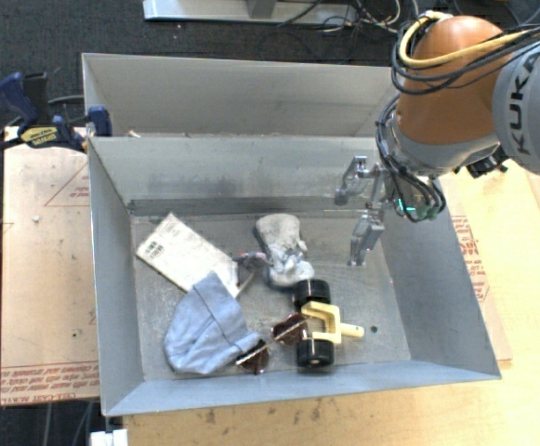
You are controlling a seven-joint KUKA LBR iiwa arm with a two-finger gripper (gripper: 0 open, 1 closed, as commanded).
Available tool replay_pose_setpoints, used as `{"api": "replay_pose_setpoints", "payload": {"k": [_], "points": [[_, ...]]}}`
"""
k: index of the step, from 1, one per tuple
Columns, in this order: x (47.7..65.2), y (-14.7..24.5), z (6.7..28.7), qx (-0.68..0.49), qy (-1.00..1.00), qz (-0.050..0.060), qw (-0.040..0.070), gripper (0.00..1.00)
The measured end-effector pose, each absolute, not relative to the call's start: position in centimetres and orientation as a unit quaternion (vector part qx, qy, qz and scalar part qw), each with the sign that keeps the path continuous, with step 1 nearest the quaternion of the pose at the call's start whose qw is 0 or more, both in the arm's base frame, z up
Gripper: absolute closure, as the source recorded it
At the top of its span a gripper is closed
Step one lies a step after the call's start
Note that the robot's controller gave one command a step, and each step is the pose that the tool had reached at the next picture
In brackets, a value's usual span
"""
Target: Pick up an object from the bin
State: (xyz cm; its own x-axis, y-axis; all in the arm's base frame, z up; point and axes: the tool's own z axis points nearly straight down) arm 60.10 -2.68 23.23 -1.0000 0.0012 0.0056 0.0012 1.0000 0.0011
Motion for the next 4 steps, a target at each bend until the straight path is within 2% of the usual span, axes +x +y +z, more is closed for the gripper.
{"api": "replay_pose_setpoints", "payload": {"k": [1,2,3,4], "points": [[60.2,-2.7,23.7,-0.001,-1.0,0.0,-0.001,0.0],[55.4,-0.8,13.1,-0.025,-1.0,-0.001,0.0,1.0],[55.4,-0.8,13.1,-0.025,-1.0,0.0,0.0,0.0],[55.4,-0.8,13.1,-0.025,-1.0,-0.001,0.0,0.0]]}}
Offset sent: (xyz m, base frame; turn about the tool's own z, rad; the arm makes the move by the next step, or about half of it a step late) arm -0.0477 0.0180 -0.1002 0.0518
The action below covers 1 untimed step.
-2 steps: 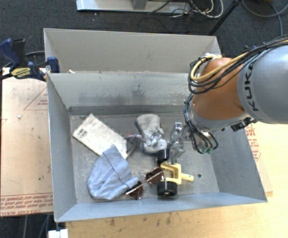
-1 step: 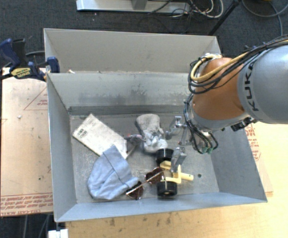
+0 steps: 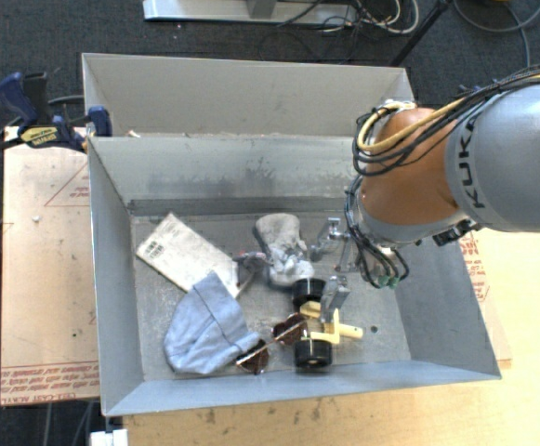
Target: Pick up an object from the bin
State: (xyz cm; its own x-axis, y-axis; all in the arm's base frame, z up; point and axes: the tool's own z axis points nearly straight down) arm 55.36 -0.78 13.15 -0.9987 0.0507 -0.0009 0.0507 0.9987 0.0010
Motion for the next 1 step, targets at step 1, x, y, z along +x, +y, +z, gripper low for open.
{"api": "replay_pose_setpoints", "payload": {"k": [1], "points": [[54.9,-0.13,11.83,0.008,1.0,0.0,0.001,0.0]]}}
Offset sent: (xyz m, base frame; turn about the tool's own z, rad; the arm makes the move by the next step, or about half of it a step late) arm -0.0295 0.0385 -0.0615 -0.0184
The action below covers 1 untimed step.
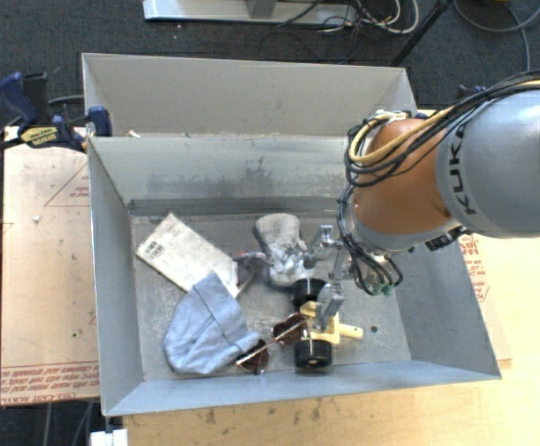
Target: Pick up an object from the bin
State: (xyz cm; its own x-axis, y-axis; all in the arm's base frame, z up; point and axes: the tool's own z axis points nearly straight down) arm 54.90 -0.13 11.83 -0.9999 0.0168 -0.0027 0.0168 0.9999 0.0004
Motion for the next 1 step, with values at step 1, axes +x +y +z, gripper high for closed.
{"api": "replay_pose_setpoints", "payload": {"k": [1], "points": [[54.13,2.06,9.35,0.014,1.0,0.001,0.014,0.0]]}}
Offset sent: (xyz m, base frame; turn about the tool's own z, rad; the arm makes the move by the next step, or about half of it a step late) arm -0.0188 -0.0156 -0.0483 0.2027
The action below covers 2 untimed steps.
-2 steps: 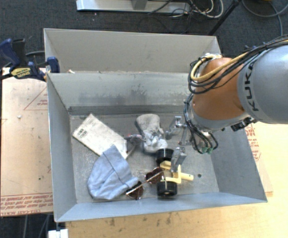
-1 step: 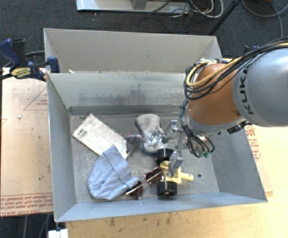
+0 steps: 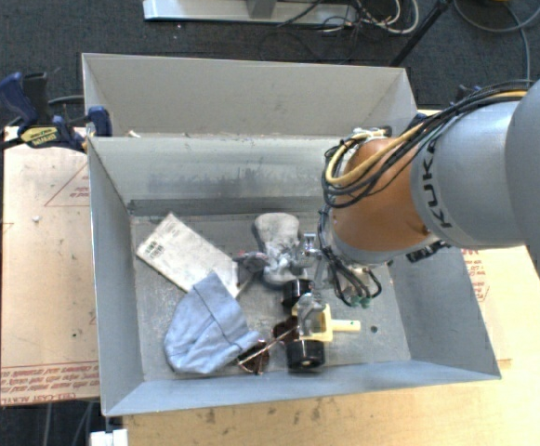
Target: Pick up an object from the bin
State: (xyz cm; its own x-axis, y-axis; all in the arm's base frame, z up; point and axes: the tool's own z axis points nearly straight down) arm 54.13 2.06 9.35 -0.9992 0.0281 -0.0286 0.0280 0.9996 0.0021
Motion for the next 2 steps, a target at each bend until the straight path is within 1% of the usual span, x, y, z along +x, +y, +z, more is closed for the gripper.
{"api": "replay_pose_setpoints", "payload": {"k": [1,2], "points": [[54.05,2.41,9.54,0.013,1.0,0.002,0.01,1.0],[54.14,2.41,9.36,0.013,1.0,0.002,0.015,0.0]]}}
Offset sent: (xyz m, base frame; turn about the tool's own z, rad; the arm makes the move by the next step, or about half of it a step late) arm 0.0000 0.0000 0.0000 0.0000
